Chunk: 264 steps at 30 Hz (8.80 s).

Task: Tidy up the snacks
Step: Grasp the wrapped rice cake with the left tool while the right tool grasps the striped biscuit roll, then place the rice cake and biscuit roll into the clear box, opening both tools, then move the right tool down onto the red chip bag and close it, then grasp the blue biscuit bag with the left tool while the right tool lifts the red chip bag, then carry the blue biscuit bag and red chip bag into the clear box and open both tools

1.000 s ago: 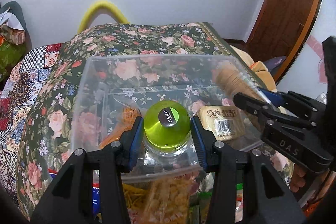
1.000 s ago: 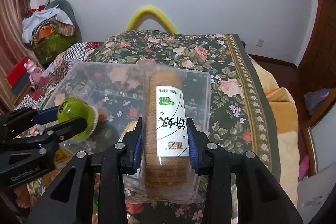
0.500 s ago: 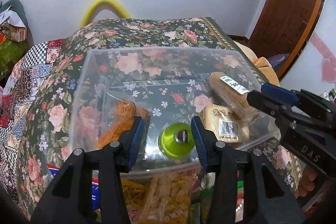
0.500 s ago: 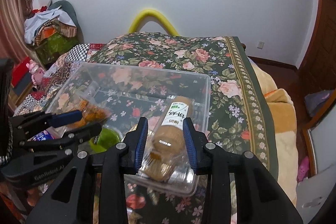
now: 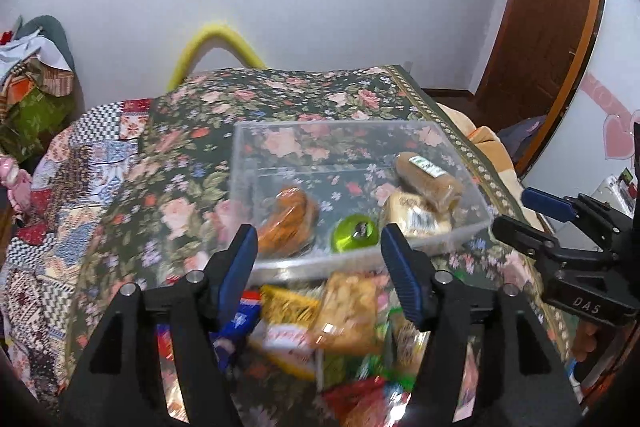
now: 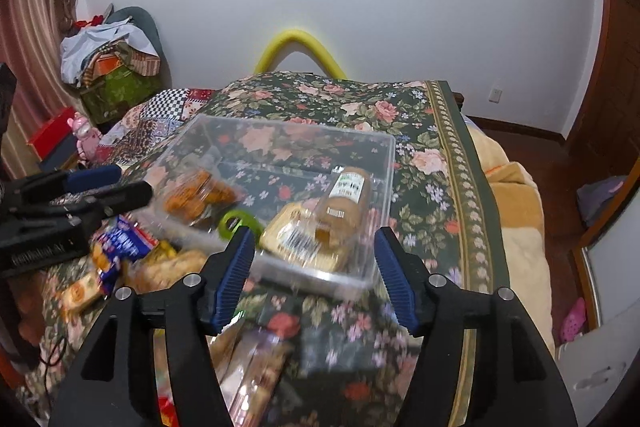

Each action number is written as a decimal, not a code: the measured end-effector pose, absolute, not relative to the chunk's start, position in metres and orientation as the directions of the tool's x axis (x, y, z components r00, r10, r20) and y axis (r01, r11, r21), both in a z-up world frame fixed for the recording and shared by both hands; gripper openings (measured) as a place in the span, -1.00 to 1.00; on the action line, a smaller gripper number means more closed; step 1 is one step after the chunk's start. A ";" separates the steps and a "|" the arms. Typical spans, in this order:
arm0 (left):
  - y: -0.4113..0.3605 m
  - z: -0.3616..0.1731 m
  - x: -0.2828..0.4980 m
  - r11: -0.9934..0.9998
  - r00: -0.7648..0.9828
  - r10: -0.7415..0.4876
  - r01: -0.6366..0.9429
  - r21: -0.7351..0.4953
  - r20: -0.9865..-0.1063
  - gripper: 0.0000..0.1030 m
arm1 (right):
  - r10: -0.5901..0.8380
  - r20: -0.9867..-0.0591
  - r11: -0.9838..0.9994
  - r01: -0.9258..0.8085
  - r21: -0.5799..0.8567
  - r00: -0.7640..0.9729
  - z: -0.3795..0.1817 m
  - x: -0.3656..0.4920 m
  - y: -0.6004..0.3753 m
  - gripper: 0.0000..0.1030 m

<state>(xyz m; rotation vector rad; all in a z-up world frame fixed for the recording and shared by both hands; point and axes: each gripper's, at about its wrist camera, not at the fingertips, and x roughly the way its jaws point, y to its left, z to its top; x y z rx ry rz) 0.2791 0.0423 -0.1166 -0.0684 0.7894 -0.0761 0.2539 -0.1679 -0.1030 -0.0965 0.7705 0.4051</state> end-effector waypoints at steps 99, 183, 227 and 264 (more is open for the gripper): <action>0.068 -0.125 0.295 0.995 0.725 -0.073 0.004 -0.102 -0.685 -0.27 | 0.346 -0.635 0.903 -0.430 0.025 0.690 -0.091 0.267 -0.118 -0.18; 0.118 -0.190 0.155 0.990 0.556 -0.098 -0.027 -0.136 -0.825 0.45 | 0.318 -0.857 0.858 -0.507 0.078 0.406 -0.195 0.159 -0.067 0.67; 0.137 -0.246 0.274 0.998 0.497 -0.056 -0.007 -0.069 -0.866 0.70 | 0.361 -0.732 0.907 -0.401 0.130 0.578 -0.129 0.205 -0.128 0.28; 0.053 -0.111 0.244 0.986 0.700 -0.169 0.130 -0.109 -0.694 0.10 | 0.390 -0.626 0.910 -0.386 0.150 0.676 -0.075 0.230 -0.166 0.28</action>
